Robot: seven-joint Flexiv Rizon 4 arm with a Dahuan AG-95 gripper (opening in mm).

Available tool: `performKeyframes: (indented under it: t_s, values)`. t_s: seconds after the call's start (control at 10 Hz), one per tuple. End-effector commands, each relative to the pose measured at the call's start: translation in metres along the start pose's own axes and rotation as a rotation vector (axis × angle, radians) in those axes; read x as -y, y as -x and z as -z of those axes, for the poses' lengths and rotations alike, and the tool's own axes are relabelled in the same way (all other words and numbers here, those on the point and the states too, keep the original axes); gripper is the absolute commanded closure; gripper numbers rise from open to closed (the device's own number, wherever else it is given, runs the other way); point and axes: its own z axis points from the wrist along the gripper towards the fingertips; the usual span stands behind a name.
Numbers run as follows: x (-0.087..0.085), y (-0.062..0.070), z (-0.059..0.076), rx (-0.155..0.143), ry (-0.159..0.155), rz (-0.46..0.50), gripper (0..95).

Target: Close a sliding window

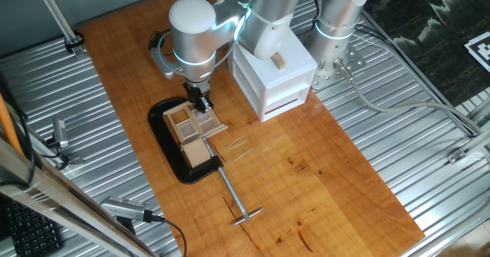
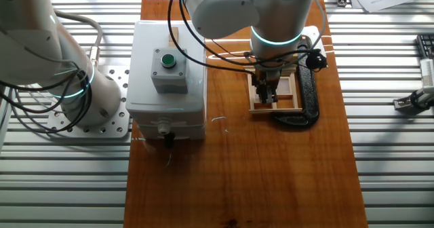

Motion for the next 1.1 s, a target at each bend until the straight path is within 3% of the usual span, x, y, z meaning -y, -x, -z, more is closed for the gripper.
performKeyframes:
  t_s: [0.1, 1.1]
  values:
    - [0.002, -0.001, -0.021, 0.0, -0.001, 0.002, 95.0]
    - [0.012, -0.004, -0.029, 0.012, -0.005, 0.02, 95.0]
